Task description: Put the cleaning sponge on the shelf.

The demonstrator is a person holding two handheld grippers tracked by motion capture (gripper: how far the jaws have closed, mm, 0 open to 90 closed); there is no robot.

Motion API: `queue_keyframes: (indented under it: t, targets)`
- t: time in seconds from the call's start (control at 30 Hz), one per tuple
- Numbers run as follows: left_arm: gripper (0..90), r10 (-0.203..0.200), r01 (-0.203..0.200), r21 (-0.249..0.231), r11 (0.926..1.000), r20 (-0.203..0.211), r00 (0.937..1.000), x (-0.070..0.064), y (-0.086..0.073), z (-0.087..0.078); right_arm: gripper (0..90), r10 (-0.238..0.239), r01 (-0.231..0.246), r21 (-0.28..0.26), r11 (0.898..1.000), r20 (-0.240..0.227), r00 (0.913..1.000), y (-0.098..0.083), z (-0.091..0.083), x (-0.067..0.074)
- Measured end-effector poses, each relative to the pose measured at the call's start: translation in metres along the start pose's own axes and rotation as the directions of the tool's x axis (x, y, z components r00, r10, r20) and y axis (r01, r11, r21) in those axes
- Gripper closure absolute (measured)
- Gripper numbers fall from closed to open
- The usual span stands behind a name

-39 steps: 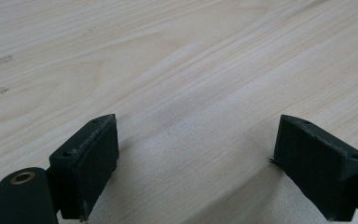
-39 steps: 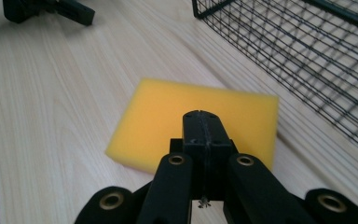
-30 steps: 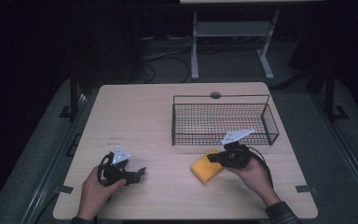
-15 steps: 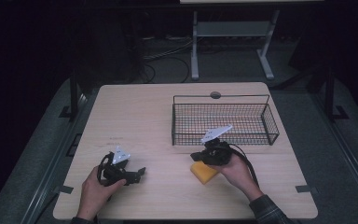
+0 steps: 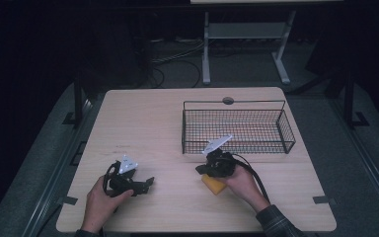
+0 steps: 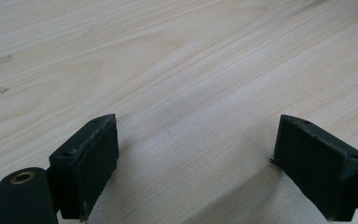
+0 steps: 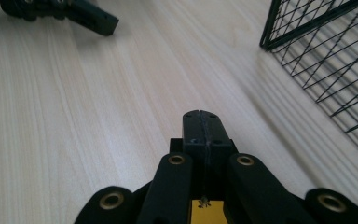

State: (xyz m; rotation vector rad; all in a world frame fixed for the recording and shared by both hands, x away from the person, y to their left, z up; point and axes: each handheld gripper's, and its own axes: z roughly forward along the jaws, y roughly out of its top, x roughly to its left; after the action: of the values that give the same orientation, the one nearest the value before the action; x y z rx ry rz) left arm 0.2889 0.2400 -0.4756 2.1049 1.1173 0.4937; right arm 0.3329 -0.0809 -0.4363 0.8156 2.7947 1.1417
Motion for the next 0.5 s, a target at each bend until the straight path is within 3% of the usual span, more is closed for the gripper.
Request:
queue_keyframes:
  t: [0.5]
  targets:
    - [13.1,-0.001,0.001,0.000,1.0000,0.000,1.0000,0.000,0.000,0.000,89.7,0.017,-0.017,0.026,1.000,-0.001,0.9999,-0.014,-0.005,0.001]
